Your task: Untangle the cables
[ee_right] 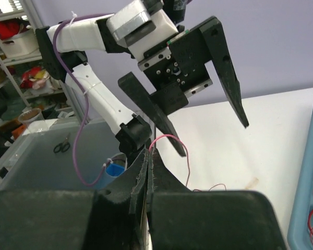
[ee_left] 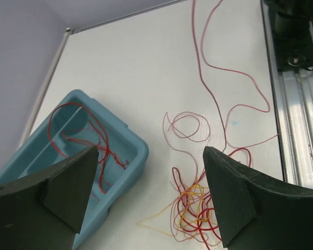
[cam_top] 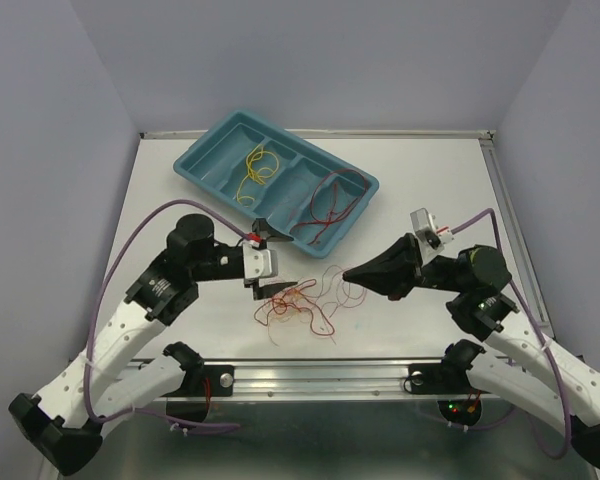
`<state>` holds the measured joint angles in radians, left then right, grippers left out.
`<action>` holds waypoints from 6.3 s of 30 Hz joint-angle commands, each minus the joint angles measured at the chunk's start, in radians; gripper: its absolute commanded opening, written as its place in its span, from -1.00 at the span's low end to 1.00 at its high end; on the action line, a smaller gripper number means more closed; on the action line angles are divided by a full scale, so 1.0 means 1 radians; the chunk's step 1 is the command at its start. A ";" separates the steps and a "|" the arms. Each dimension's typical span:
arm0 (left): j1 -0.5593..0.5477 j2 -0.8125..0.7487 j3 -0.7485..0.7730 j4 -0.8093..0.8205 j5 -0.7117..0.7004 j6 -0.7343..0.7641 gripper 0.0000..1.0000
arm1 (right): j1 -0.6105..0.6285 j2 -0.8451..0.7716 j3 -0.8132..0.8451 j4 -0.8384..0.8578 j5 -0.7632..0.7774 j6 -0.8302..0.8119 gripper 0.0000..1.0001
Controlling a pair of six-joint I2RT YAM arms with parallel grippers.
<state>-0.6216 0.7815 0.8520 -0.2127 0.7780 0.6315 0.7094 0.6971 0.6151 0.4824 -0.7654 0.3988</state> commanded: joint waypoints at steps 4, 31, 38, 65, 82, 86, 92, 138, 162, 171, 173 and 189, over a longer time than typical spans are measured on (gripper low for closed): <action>-0.016 0.105 -0.037 0.116 0.265 0.068 0.89 | 0.009 0.015 0.081 0.027 0.072 0.038 -0.99; -0.207 0.501 -0.088 0.276 0.012 0.045 0.04 | 0.010 -0.114 0.140 0.006 0.195 0.035 -0.99; -0.205 0.452 -0.085 0.283 -0.045 0.011 -0.83 | 0.009 -0.142 0.251 -0.109 0.274 -0.015 -0.99; 0.063 0.377 0.587 -0.010 -0.532 -0.311 -1.00 | 0.009 0.108 0.198 -0.102 0.489 -0.084 0.21; 0.128 0.610 1.037 -0.034 -0.769 -0.250 -1.00 | 0.009 0.315 0.129 -0.027 0.431 -0.071 0.71; 0.137 0.668 1.140 -0.044 -0.810 -0.219 -1.00 | 0.010 0.305 0.115 -0.025 0.440 -0.069 0.72; 0.146 0.716 1.237 -0.010 -0.846 -0.181 -1.00 | 0.010 0.246 0.089 -0.022 0.475 -0.072 0.73; 0.145 0.683 1.345 0.072 -0.672 -0.211 -1.00 | 0.010 0.116 0.041 -0.028 0.532 -0.074 0.79; 0.171 0.693 0.604 0.453 -0.620 -0.141 -1.00 | 0.009 0.107 0.035 -0.027 0.518 -0.064 0.81; 0.255 0.621 0.599 0.495 -0.603 -0.207 -1.00 | 0.009 0.122 0.037 -0.028 0.523 -0.066 0.81; 0.270 0.616 0.655 0.463 -0.588 -0.211 -1.00 | 0.009 0.125 0.038 -0.028 0.523 -0.066 0.81; 0.273 0.751 0.601 0.349 -0.385 -0.283 -1.00 | 0.010 0.120 0.035 -0.027 0.522 -0.063 0.81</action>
<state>-0.3462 1.4715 1.4799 0.1482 0.3374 0.3969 0.7147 0.8253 0.6704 0.4118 -0.2436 0.3363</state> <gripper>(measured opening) 0.018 0.906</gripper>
